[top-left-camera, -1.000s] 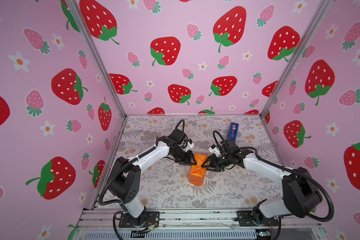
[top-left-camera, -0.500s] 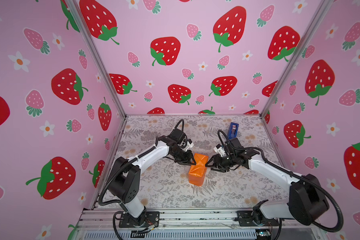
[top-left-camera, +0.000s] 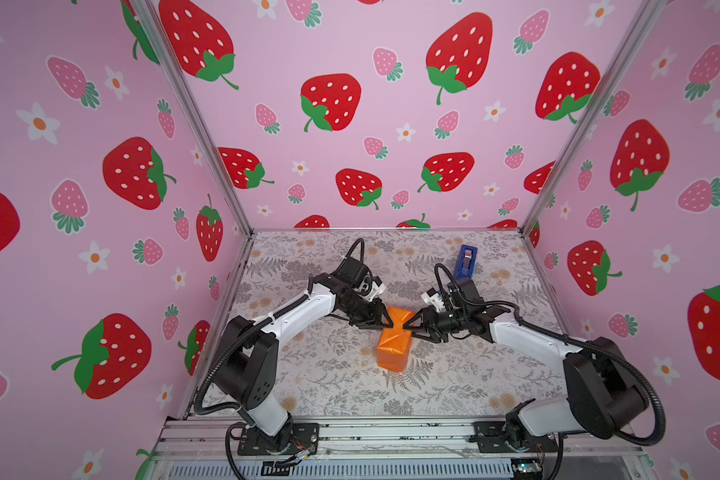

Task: Wrap a gift box in wrapping paper
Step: Adjust the gift box at the center of the board.

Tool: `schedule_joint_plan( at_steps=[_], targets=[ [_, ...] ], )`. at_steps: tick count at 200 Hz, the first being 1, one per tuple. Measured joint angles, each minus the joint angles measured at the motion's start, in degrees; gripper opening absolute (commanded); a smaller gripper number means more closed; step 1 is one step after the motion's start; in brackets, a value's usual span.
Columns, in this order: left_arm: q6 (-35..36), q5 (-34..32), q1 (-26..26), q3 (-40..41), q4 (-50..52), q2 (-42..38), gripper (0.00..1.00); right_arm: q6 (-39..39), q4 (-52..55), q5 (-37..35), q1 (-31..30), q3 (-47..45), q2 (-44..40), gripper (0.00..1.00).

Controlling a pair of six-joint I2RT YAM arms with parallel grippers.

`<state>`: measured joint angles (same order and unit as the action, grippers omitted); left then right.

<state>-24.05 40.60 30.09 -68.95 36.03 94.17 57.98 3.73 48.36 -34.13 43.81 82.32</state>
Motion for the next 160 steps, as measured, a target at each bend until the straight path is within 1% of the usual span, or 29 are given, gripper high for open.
schedule_joint_plan(
  at_steps=[16,55,76,99,116,126,128,131,160],
  targets=[
    [-0.48,0.35,-0.92,0.63,-0.35,-1.01,0.36,1.99,-2.54,0.31,-0.70,-0.22,0.11,0.42],
    [-1.77,0.55,-3.41,1.90,-0.70,-4.76,0.36,6.54,-8.79,0.42,-3.32,-0.22,2.60,0.42],
    [-2.21,1.20,-3.85,2.08,-1.60,-6.25,0.36,7.19,-10.40,0.98,-4.24,-0.22,3.93,0.42],
    [-3.13,2.95,-3.50,2.93,-3.69,-6.43,0.35,6.10,-9.25,1.05,-3.52,-0.22,4.07,0.48],
    [-3.96,3.65,-2.60,3.82,-4.72,-6.36,0.35,3.67,-6.78,0.90,-2.45,-0.22,3.76,0.51],
    [-4.68,4.15,-1.86,4.11,-5.29,-6.36,0.36,2.43,-5.07,0.68,-1.46,-0.50,2.99,0.51],
    [-4.66,4.22,-1.75,4.13,-5.44,-6.36,0.36,2.19,-4.76,0.63,-1.25,-0.61,2.80,0.54],
    [-4.96,4.44,-1.49,4.22,-5.77,-6.36,0.36,1.88,-4.35,0.55,-0.96,-0.81,2.45,0.56],
    [-7.21,5.68,1.11,4.50,-8.66,-5.95,0.36,-1.73,-0.11,-0.61,2.80,-4.31,-1.20,0.57]
  ],
)
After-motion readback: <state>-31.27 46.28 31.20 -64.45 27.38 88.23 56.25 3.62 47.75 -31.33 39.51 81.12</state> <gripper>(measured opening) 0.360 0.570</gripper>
